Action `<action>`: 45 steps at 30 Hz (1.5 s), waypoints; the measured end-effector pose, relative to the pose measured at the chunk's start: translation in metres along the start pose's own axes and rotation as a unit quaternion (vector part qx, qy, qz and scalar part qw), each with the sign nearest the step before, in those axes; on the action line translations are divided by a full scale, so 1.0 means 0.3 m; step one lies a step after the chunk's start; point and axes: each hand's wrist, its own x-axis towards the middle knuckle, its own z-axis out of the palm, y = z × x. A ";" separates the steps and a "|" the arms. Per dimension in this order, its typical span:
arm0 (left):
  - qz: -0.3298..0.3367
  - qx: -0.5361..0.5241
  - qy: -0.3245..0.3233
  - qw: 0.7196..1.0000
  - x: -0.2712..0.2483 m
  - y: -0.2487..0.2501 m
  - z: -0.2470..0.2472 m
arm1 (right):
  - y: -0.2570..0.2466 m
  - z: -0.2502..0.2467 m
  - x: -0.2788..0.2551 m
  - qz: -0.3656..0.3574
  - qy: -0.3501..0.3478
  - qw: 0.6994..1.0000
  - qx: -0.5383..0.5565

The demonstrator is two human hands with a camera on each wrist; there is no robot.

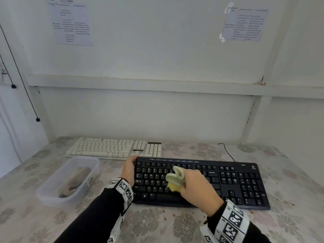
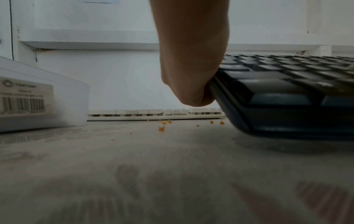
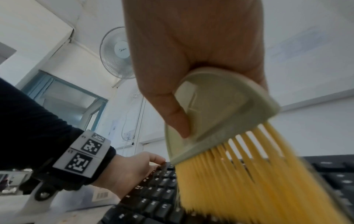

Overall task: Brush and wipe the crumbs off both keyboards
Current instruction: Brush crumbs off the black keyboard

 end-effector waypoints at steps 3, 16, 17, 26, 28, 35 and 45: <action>0.001 0.005 -0.003 1.000 -0.005 0.001 0.004 | -0.049 0.024 0.038 -0.068 -0.001 0.996 0.061; -0.007 -0.005 -0.028 1.000 0.020 -0.009 0.007 | 0.123 0.040 -0.017 0.059 0.020 0.998 0.021; -0.005 -0.004 -0.027 1.000 0.019 -0.009 0.007 | 0.152 0.031 -0.029 0.074 0.026 0.997 0.024; 0.003 -0.001 -0.030 1.000 0.021 -0.012 0.009 | 0.400 -0.077 -0.150 0.166 0.093 0.981 0.041; 0.006 0.000 -0.030 1.000 0.019 -0.011 0.011 | 0.456 -0.107 -0.179 0.197 0.111 0.973 0.036; 0.014 0.005 -0.024 1.000 0.021 -0.015 0.012 | 0.587 -0.193 -0.261 0.308 0.126 0.943 -0.007; 0.008 0.000 -0.030 1.000 0.029 -0.014 0.010 | 0.550 -0.267 -0.306 0.405 0.208 0.885 -0.100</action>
